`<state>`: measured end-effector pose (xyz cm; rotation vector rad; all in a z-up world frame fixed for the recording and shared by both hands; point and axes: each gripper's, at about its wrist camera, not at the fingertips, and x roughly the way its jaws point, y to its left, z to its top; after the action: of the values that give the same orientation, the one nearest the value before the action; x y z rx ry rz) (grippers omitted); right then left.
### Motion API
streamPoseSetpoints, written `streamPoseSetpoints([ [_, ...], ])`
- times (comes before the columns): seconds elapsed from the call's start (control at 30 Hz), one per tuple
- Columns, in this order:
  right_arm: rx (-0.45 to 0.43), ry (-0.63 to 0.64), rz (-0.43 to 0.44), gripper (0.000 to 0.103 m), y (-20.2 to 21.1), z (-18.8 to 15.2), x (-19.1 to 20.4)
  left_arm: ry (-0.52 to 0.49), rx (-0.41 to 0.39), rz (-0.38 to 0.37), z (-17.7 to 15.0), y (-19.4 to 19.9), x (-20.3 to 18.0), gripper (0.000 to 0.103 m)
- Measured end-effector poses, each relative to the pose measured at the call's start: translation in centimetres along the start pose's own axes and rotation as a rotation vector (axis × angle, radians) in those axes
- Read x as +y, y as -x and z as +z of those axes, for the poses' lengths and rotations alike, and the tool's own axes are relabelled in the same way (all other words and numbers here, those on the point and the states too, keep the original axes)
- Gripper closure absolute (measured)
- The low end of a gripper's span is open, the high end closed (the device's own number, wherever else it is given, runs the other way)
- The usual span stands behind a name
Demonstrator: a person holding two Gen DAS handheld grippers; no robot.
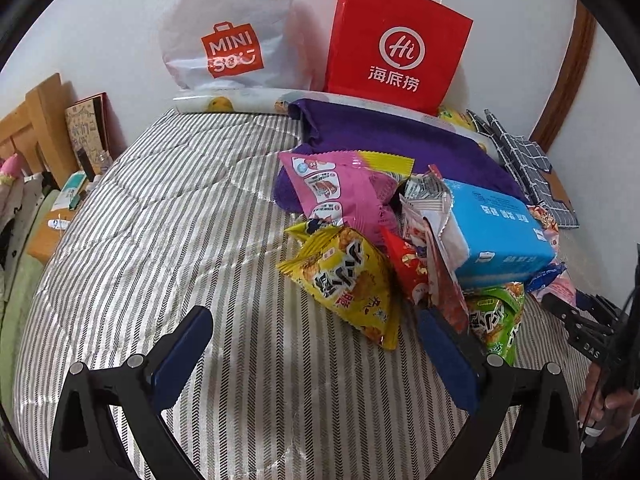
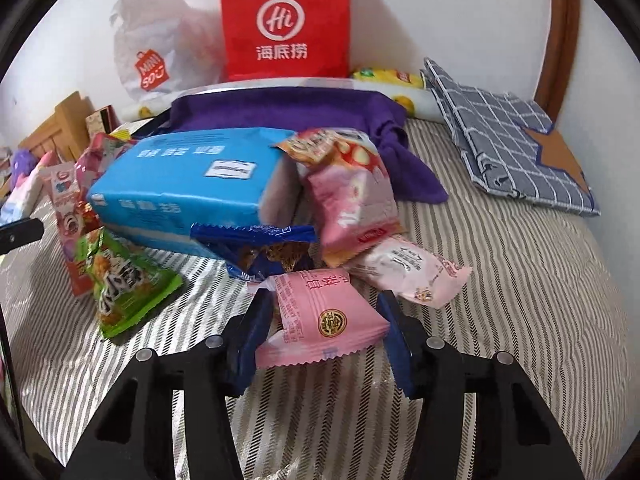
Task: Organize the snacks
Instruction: 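Grasp the pink pastry packet with the right gripper while the left gripper approaches the yellow chip bag, then grasp the yellow chip bag with the left gripper while the right gripper lifts the pink pastry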
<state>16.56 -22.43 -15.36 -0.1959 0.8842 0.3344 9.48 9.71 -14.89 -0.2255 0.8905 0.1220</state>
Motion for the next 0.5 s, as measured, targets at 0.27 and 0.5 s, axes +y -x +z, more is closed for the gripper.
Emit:
streamPoseSetpoints([
  [0.27, -0.052, -0.044, 0.018, 0.05, 3.9, -1.9, -0.4, -0.017, -0.009, 0.019, -0.5, 0.9, -0.6, 0.001],
  [0.5, -0.003, -0.069, 0.013, 0.049, 4.0, -3.6, -0.6, -0.005, -0.006, 0.046, 0.2, 0.1, -0.6, 0.006],
])
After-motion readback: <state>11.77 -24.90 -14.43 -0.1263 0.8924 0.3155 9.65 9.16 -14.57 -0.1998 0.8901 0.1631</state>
